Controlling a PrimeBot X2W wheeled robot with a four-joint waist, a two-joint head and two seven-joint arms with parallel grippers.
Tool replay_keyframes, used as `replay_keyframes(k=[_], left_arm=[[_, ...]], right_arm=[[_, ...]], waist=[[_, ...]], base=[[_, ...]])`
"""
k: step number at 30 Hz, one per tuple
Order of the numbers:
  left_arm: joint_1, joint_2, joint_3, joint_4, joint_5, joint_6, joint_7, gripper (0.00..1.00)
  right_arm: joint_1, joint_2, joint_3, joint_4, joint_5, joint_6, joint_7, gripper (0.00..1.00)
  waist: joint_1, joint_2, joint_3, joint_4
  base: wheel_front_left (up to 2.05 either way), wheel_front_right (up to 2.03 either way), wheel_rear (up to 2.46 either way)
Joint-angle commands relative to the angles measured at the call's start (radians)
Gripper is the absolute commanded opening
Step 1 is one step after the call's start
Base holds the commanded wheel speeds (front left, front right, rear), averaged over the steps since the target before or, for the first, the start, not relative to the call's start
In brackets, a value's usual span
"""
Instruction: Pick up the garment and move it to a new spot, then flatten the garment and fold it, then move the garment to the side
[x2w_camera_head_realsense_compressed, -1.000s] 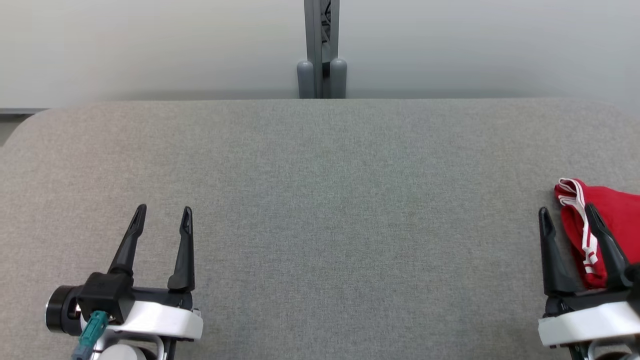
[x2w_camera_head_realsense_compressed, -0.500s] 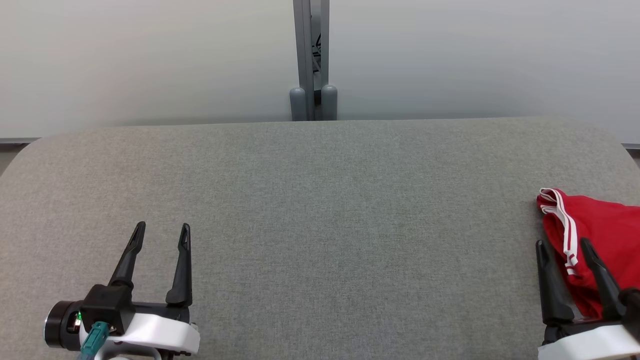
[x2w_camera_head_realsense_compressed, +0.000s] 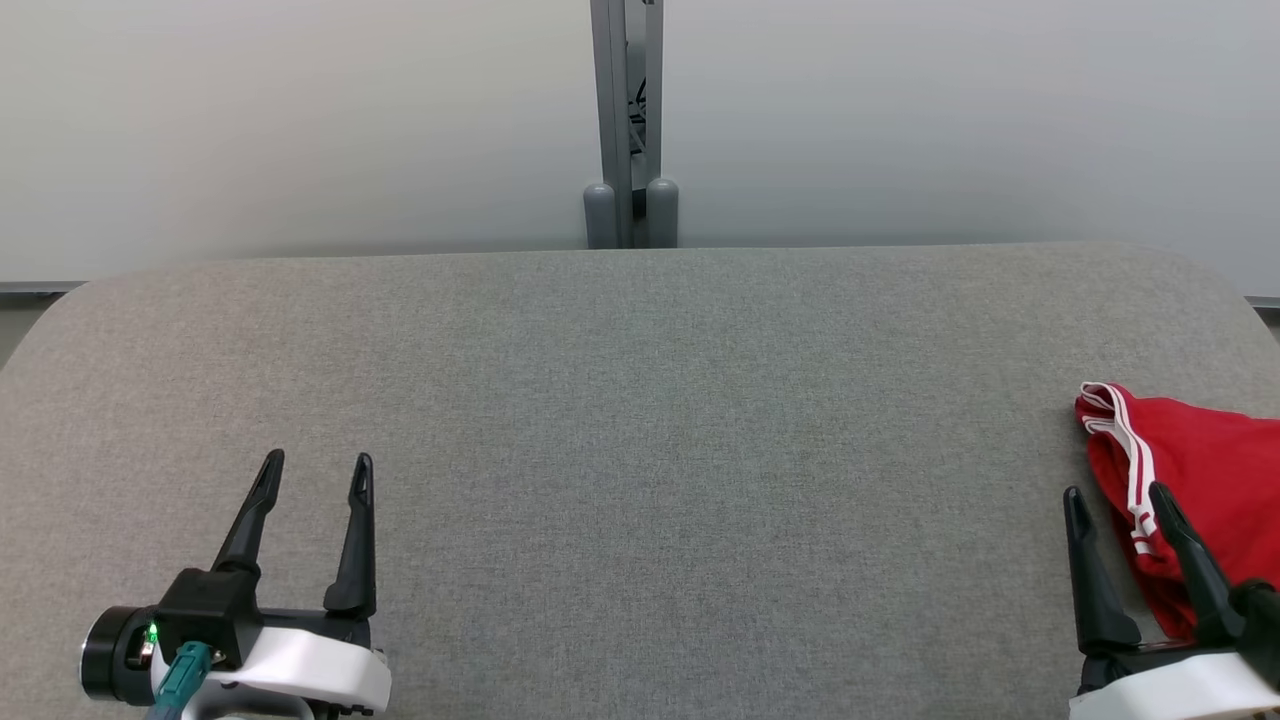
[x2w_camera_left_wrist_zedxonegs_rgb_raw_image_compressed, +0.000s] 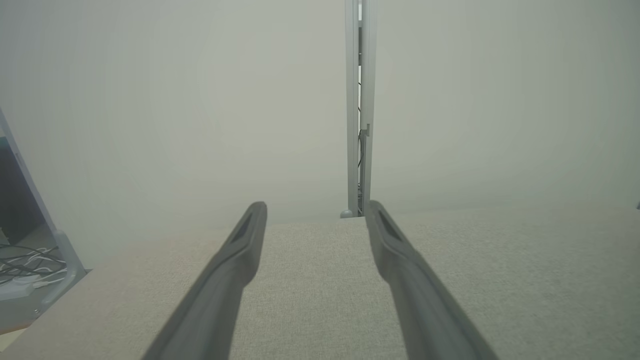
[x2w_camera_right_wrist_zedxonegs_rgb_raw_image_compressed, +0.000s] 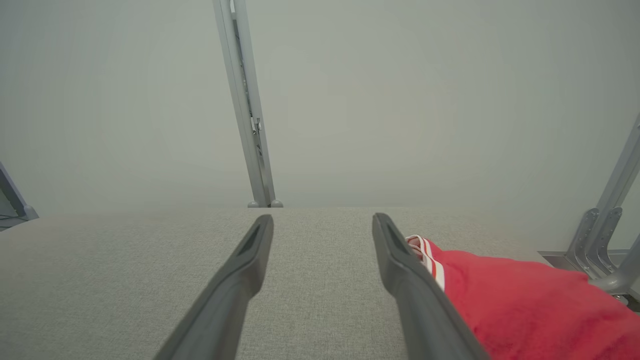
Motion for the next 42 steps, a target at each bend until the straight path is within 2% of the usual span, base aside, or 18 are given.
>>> replay_keyframes(k=[1, 30, 31, 34, 42], left_arm=[[0.006, 0.003, 0.0, 0.002, -0.005, 0.005, 0.005, 1.0], [-0.007, 0.009, -0.017, 0.019, -0.033, 0.014, 0.004, 1.0], [-0.001, 0.005, -0.018, 0.018, -0.033, 0.009, 0.007, 0.0], [0.009, -0.004, -0.024, 0.038, -0.039, 0.009, 0.009, 0.0], [-0.015, -0.017, -0.033, 0.053, -0.177, -0.01, 0.007, 0.0]], right_arm=[[0.002, -0.004, 0.002, 0.0, 0.006, 0.0, 0.001, 1.0], [-0.004, -0.004, 0.0, 0.001, 0.013, 0.0, 0.005, 1.0], [0.0, 0.0, 0.0, 0.005, 0.008, 0.0, 0.005, 0.0], [0.005, 0.009, -0.003, 0.029, 0.013, 0.0, 0.008, 0.0], [-0.049, 0.002, -0.053, 0.086, 0.137, 0.0, 0.071, 0.0]], waist=[[0.0, 0.0, 0.0, 0.0], [0.0, 0.0, -0.007, 0.004], [0.0, 0.0, -0.007, 0.004], [0.0, 0.0, -0.007, 0.004], [0.0, 0.0, -0.006, 0.003]], base=[[0.0, 0.0, 0.0], [0.0, 0.0, 0.0], [0.0, 0.0, 0.0], [0.0, 0.0, 0.0], [0.0, 0.0, 0.0]])
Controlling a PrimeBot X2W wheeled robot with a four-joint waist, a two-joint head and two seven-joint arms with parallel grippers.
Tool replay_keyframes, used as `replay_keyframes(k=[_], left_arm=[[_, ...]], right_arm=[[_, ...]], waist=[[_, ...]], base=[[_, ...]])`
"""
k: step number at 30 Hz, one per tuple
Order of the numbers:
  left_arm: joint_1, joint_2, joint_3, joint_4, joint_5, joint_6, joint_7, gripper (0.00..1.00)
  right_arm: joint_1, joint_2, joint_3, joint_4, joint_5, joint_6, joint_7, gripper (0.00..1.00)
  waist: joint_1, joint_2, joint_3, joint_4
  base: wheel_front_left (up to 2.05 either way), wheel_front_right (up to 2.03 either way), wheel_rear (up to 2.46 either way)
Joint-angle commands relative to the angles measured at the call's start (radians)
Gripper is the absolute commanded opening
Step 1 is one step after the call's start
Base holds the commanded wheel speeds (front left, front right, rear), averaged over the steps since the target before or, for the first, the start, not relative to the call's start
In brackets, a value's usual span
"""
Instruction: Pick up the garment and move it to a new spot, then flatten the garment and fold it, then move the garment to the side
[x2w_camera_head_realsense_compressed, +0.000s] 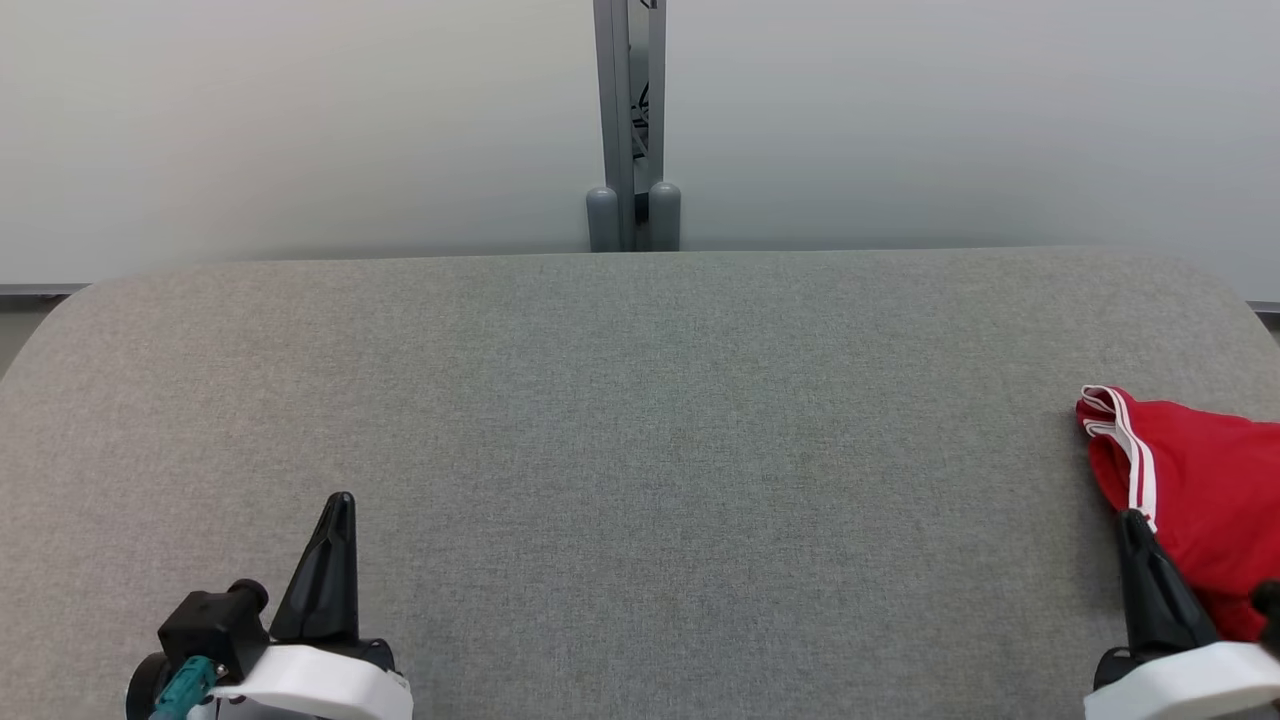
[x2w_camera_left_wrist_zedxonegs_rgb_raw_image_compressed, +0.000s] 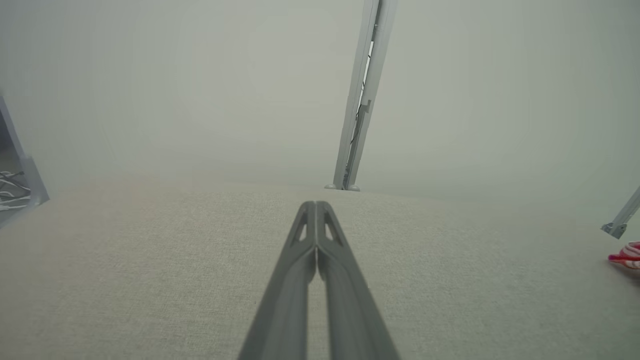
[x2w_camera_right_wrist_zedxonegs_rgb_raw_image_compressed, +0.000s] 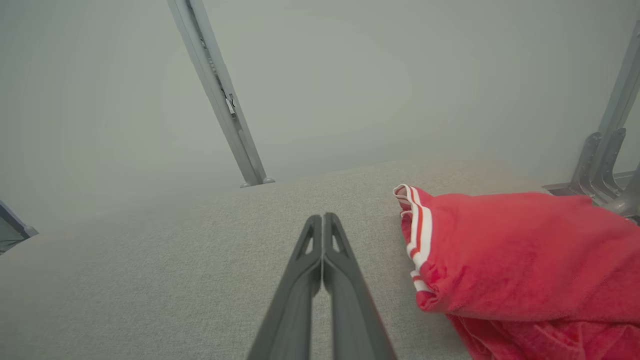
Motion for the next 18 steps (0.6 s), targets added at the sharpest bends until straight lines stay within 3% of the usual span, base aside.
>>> replay_keyframes(k=[1, 18], left_arm=[[-0.037, 0.005, 0.001, -0.01, -0.031, -0.008, -0.002, 0.0], [-0.105, -0.024, -0.017, 0.056, -0.321, -0.059, -0.008, 0.0]], right_arm=[[-0.035, -0.012, -0.014, -0.004, 0.029, 0.0, 0.012, 0.0], [-0.144, -0.031, -0.108, 0.115, 0.292, 0.0, 0.136, 0.0]], waist=[[0.0, -0.0001, 0.0, 0.0], [0.0, -0.0001, 0.002, -0.002]], base=[[0.0, 0.0, 0.0], [0.0, 0.0, 0.0]])
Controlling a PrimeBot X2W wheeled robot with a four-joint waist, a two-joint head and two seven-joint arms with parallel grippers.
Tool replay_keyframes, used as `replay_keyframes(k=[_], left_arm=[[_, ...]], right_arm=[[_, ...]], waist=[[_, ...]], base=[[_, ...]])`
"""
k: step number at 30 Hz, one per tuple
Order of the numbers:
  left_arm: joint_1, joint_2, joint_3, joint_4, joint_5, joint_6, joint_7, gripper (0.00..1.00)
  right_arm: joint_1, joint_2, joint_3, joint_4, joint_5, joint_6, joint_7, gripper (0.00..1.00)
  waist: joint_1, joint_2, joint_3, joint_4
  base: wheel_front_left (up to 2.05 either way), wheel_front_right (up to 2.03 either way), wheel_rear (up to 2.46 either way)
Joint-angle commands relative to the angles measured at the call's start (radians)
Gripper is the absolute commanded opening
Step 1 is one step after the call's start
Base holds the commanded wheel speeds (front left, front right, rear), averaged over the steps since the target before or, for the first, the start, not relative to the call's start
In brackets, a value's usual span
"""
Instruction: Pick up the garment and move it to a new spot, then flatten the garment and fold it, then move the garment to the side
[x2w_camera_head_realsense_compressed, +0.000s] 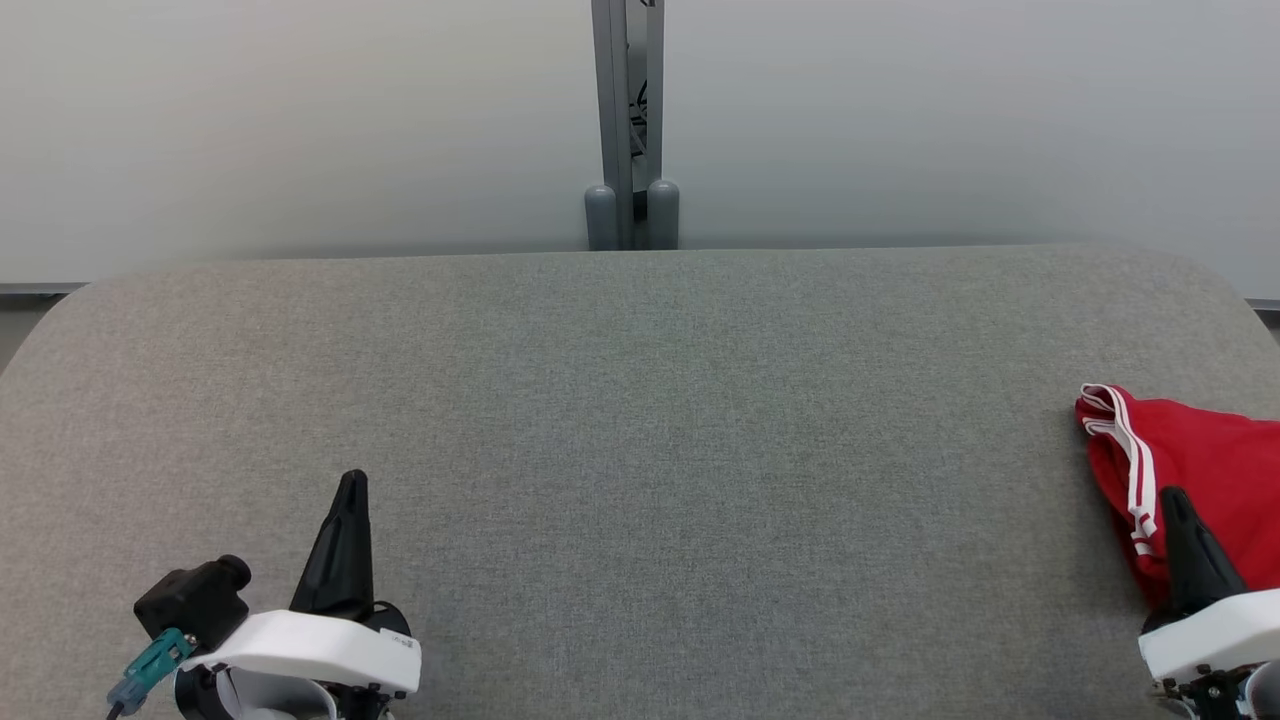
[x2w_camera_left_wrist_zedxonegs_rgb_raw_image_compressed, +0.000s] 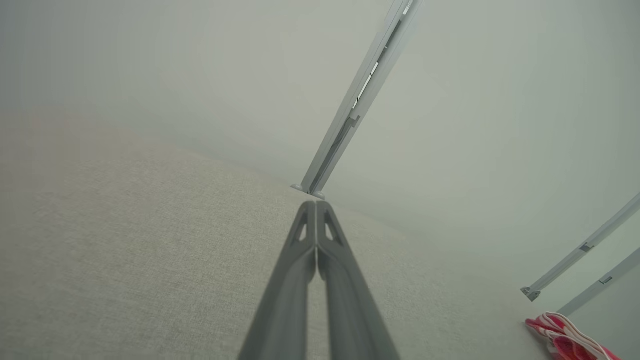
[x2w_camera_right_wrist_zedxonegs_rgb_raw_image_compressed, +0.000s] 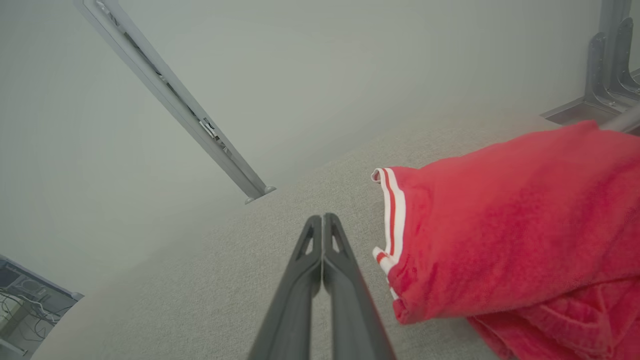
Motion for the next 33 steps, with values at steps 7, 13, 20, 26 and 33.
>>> replay_keyframes(k=[7, 13, 20, 26, 33], left_arm=[[-0.061, -0.006, -0.003, 0.013, -0.132, -0.026, -0.008, 0.0], [-0.078, -0.014, -0.008, 0.025, -0.215, -0.039, -0.009, 0.0], [-0.095, -0.022, -0.013, 0.041, -0.304, -0.055, -0.011, 0.0], [-0.108, -0.03, -0.017, 0.053, -0.376, -0.067, -0.012, 0.0], [-0.123, -0.038, -0.021, 0.065, -0.444, -0.077, -0.014, 0.0]], right_arm=[[-0.074, -0.022, -0.043, 0.043, 0.124, 0.0, 0.054, 0.0], [-0.104, -0.029, -0.067, 0.077, 0.203, 0.0, 0.088, 0.0], [-0.136, -0.038, -0.092, 0.115, 0.29, 0.0, 0.124, 0.0], [-0.163, -0.045, -0.111, 0.146, 0.36, 0.0, 0.153, 0.0], [-0.188, -0.051, -0.128, 0.175, 0.427, 0.0, 0.18, 0.0]], waist=[[0.0, 0.0, 0.001, -0.001], [0.0, 0.0, 0.002, -0.002], [0.0, 0.0, 0.003, -0.002], [0.0, 0.0, 0.004, -0.003], [0.0, 0.0, 0.005, -0.004]], base=[[0.0, 0.0, 0.0], [0.0, 0.0, 0.0], [0.0, 0.0, 0.0], [0.0, 0.0, 0.0], [0.0, 0.0, 0.0]])
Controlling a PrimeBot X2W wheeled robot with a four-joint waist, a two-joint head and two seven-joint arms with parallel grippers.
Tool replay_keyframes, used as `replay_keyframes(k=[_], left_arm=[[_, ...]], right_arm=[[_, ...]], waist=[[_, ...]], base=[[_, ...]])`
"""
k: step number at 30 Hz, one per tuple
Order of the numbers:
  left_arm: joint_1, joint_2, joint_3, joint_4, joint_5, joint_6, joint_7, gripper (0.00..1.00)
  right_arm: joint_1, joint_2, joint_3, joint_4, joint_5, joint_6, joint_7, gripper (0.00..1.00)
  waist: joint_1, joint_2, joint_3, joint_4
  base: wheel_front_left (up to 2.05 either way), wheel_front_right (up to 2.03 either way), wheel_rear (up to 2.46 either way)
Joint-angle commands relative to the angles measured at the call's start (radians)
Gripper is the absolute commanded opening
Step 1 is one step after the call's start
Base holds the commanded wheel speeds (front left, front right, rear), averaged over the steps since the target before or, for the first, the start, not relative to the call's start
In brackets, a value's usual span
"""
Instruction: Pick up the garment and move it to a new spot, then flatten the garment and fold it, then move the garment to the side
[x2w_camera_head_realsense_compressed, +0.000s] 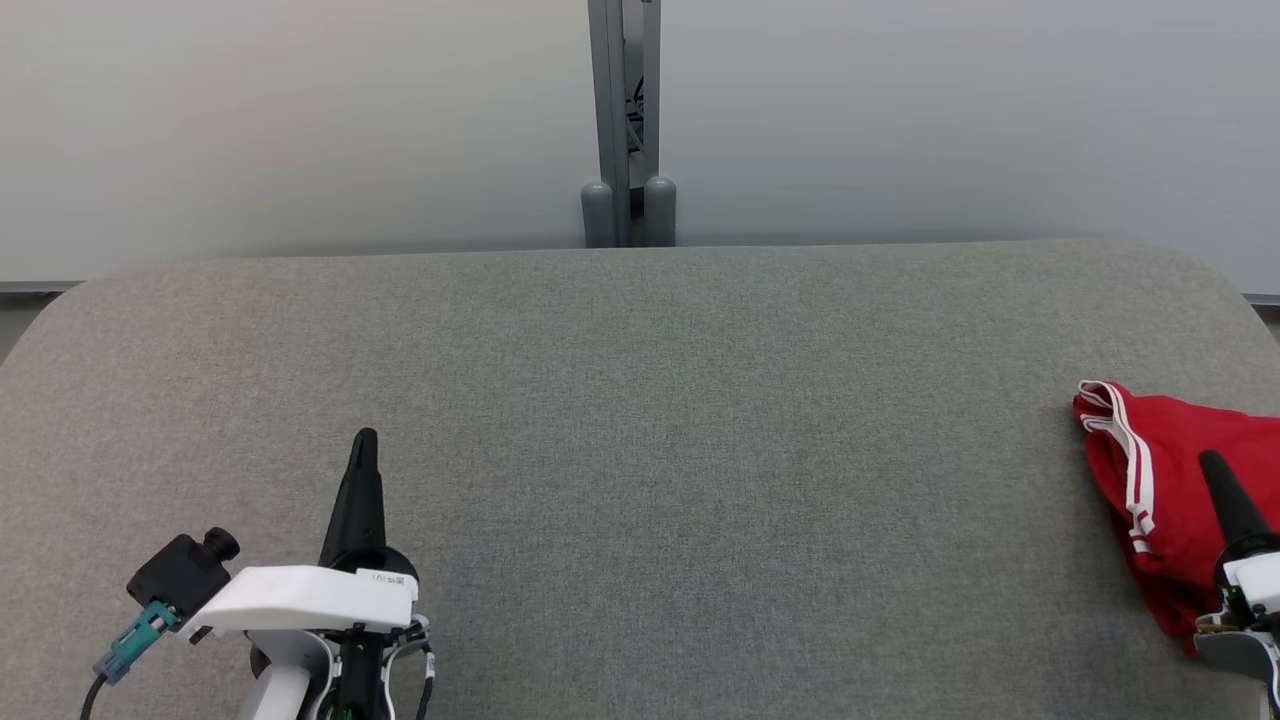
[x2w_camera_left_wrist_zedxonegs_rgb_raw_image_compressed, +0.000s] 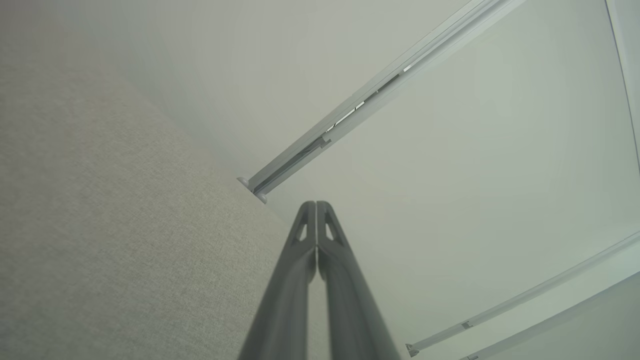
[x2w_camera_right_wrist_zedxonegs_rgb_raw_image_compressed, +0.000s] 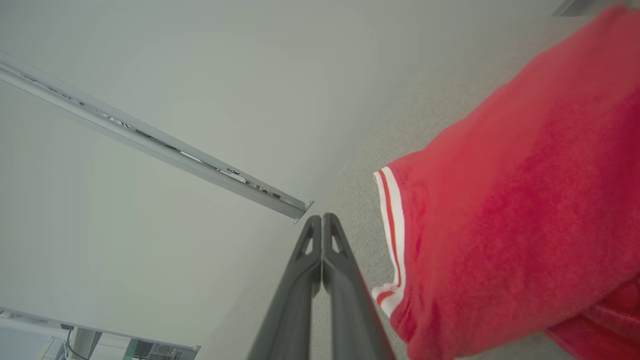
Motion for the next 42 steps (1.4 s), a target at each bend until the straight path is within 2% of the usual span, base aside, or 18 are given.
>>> replay_keyframes(k=[1, 20, 42], left_arm=[[-0.031, 0.0, 0.001, -0.004, -0.024, -0.009, -0.005, 0.0], [-0.071, -0.019, -0.011, 0.033, -0.224, -0.042, -0.009, 0.0], [-0.107, -0.038, -0.022, 0.065, -0.4, -0.071, -0.012, 0.0]], right_arm=[[-0.03, -0.012, -0.008, -0.001, 0.026, 0.0, 0.01, 0.0], [-0.1, -0.034, -0.058, 0.087, 0.224, 0.001, 0.088, 0.0], [-0.165, -0.053, -0.096, 0.16, 0.401, 0.001, 0.156, 0.0]], waist=[[0.0, 0.0, 0.0, 0.0], [0.0, 0.0, 0.003, -0.002], [-0.0001, 0.0, 0.006, -0.005]], base=[[0.0, 0.0, 0.0], [0.0, 0.0, 0.0], [0.0, 0.0, 0.0]])
